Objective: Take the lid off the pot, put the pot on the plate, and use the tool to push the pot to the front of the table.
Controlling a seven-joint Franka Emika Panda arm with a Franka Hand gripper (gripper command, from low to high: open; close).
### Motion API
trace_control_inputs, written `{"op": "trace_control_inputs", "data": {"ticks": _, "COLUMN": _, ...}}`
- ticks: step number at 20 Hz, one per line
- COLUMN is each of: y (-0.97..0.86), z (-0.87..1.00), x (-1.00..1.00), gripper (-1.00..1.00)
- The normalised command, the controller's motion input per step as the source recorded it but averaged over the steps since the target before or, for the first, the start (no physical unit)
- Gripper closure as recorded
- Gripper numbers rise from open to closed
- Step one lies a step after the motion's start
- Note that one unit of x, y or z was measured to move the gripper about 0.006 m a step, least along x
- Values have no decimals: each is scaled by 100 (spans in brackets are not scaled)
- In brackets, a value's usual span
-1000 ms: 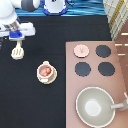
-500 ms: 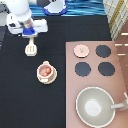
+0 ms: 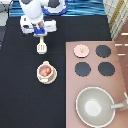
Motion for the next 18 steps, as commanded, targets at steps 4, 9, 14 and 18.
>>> {"op": "trace_control_inputs", "data": {"ticks": 4, "y": -11, "z": -35, "x": 55, "gripper": 100}}
{"op": "trace_control_inputs", "data": {"ticks": 9, "y": 4, "z": -27, "x": 84, "gripper": 100}}
{"op": "trace_control_inputs", "data": {"ticks": 14, "y": 34, "z": -28, "x": 67, "gripper": 100}}
{"op": "trace_control_inputs", "data": {"ticks": 18, "y": 47, "z": 0, "x": 72, "gripper": 100}}
